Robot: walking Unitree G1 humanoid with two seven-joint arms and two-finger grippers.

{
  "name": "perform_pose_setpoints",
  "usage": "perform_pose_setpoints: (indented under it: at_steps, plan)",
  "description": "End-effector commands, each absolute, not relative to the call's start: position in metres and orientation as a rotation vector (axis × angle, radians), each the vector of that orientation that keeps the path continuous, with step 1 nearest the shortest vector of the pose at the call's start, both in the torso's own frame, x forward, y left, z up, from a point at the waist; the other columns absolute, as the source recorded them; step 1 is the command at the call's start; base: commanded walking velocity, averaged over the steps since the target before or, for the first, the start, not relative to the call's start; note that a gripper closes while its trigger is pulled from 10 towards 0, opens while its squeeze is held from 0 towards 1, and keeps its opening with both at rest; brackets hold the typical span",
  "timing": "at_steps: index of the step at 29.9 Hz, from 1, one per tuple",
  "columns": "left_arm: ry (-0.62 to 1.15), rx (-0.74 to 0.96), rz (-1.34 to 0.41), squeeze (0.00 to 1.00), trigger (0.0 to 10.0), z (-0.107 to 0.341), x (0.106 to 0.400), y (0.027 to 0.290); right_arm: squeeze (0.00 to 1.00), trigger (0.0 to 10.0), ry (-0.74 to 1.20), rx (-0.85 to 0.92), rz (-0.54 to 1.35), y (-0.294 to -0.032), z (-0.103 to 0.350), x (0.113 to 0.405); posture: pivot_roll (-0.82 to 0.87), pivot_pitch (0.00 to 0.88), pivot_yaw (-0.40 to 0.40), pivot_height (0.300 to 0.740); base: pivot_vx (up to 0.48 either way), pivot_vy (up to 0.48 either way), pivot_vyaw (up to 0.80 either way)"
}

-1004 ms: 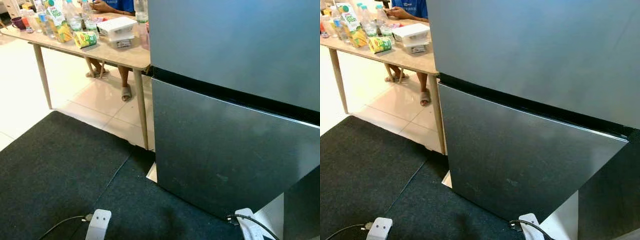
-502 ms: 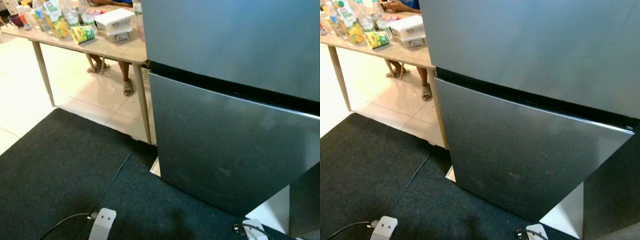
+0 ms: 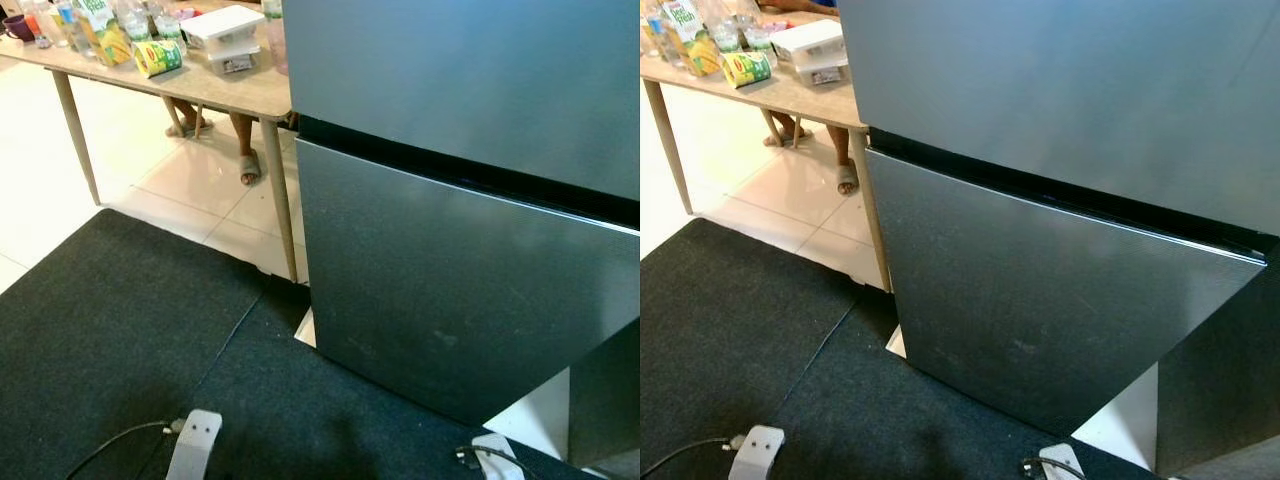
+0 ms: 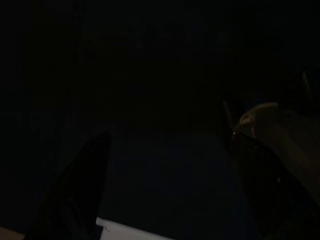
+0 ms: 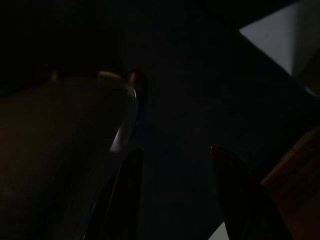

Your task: Restocking fridge

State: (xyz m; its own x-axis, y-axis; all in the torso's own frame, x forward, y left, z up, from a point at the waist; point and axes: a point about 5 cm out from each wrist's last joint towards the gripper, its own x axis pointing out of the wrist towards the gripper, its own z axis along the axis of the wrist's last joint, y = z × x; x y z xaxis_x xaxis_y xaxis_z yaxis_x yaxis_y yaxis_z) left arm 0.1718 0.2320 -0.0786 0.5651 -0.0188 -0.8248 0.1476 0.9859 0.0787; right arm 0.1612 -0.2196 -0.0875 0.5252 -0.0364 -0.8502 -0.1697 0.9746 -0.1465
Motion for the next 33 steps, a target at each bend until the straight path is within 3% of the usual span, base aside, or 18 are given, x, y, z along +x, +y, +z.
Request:
perform_pose_setpoints:
  at_steps: [1,6,13,20,33]
  plan:
    - [0.98,0.123,-0.137,0.0,10.0,-0.084,0.17,0.213,0.0,10.0,1.044,-0.217,0.07,-0.221,-0.09,0.155,-0.08,0.134,0.008,0.74,0.0,0.0,0.0]
    - [0.995,0.157,-0.23,0.0,10.0,-0.086,0.172,0.197,0.0,10.0,1.011,-0.181,0.056,-0.215,-0.087,0.165,-0.05,0.121,0.008,0.74,0.0,0.0,0.0]
    - [1.016,0.155,-0.206,0.0,10.0,-0.089,0.165,0.201,0.0,10.0,0.971,-0.175,0.092,-0.2,-0.083,0.181,-0.04,0.084,-0.015,0.74,0.0,0.0,0.0]
    - [1.042,0.134,-0.189,0.0,10.0,-0.093,0.158,0.192,0.0,10.0,0.949,-0.116,0.026,-0.207,-0.077,0.191,-0.02,0.0,-0.043,0.74,0.0,0.0,0.0]
    - [1.028,0.089,-0.147,0.0,10.0,-0.092,0.165,0.185,0.0,10.0,0.959,-0.129,0.02,-0.208,-0.077,0.192,-0.05,0.0,-0.034,0.74,0.0,0.0,0.0]
